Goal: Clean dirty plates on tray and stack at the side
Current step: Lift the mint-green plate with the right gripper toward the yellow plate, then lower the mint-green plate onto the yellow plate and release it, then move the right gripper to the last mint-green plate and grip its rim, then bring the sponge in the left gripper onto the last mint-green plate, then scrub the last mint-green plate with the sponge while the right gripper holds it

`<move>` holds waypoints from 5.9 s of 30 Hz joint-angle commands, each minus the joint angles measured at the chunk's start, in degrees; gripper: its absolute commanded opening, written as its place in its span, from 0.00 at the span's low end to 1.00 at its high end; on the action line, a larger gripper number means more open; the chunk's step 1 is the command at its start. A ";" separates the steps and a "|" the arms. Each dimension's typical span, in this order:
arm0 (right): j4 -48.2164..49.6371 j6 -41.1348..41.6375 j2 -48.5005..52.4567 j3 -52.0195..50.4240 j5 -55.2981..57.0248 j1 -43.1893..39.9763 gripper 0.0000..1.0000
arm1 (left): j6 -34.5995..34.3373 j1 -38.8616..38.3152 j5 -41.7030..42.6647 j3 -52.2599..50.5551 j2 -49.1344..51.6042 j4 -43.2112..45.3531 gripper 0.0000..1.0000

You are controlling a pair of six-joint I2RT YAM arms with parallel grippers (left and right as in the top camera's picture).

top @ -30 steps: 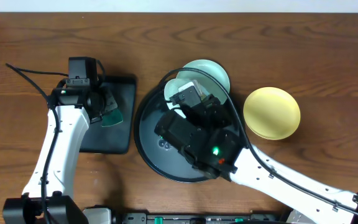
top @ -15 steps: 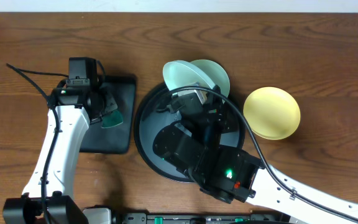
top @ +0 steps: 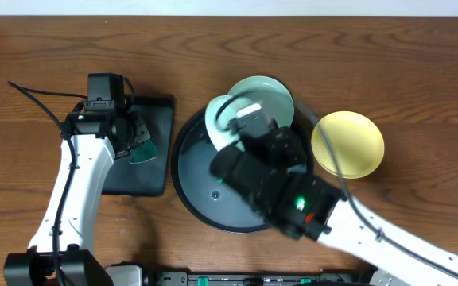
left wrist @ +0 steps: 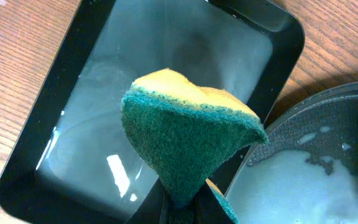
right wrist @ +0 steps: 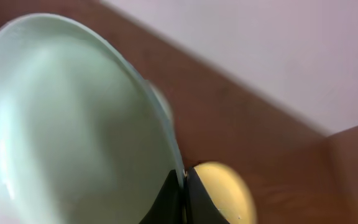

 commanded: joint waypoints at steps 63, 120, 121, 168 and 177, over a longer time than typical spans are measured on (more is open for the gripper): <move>0.59 -12.68 28.98 19.76 -66.79 -51.54 0.53 | -0.31 0.24 -0.07 0.61 -0.20 0.11 0.08; -4.50 1.75 45.24 14.53 -73.61 -32.20 0.17 | -0.09 -7.56 6.36 5.29 0.15 1.60 0.07; -3.93 1.88 45.24 14.01 -73.61 -32.13 0.17 | -0.11 -8.70 6.36 5.29 0.46 2.03 0.07; -0.74 4.70 45.24 11.23 -71.65 -31.93 0.15 | -16.79 -27.26 -4.11 5.31 23.85 4.61 0.07; -0.79 4.70 45.24 11.23 -71.63 -31.93 0.15 | -18.97 -26.67 -8.90 5.31 23.85 1.16 0.07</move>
